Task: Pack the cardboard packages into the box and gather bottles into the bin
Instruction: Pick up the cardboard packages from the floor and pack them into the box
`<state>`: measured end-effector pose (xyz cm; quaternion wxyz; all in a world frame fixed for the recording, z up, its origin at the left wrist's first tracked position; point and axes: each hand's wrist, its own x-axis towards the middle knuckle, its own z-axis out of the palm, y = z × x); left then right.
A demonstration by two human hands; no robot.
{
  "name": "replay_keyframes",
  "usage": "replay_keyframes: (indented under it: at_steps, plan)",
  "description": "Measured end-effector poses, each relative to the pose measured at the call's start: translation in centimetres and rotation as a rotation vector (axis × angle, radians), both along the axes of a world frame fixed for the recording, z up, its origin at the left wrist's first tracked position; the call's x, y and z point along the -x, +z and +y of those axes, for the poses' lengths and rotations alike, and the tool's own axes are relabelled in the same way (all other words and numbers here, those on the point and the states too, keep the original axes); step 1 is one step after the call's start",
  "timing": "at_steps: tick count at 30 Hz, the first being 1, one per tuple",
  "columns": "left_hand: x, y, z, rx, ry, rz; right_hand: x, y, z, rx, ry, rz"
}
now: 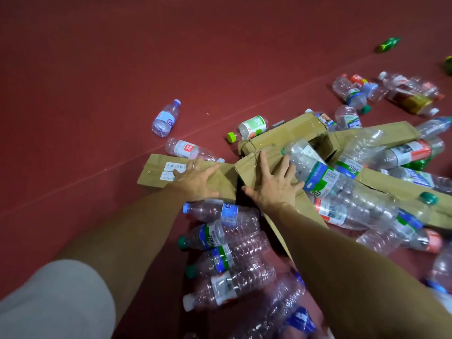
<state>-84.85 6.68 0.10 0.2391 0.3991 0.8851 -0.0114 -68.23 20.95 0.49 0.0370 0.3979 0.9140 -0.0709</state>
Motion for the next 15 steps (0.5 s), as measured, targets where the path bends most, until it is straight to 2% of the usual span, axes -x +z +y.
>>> replay_keyframes:
  at_steps: [7,15]
  plan:
    - [2.7,-3.6,2.1,0.134,-0.07,-0.008,1.7,-1.7,-0.9,-0.069,-0.009,0.005]
    - [3.8,-4.6,2.5,0.129,-0.097,-0.006,1.6,-1.9,-0.5,-0.062,-0.02,-0.002]
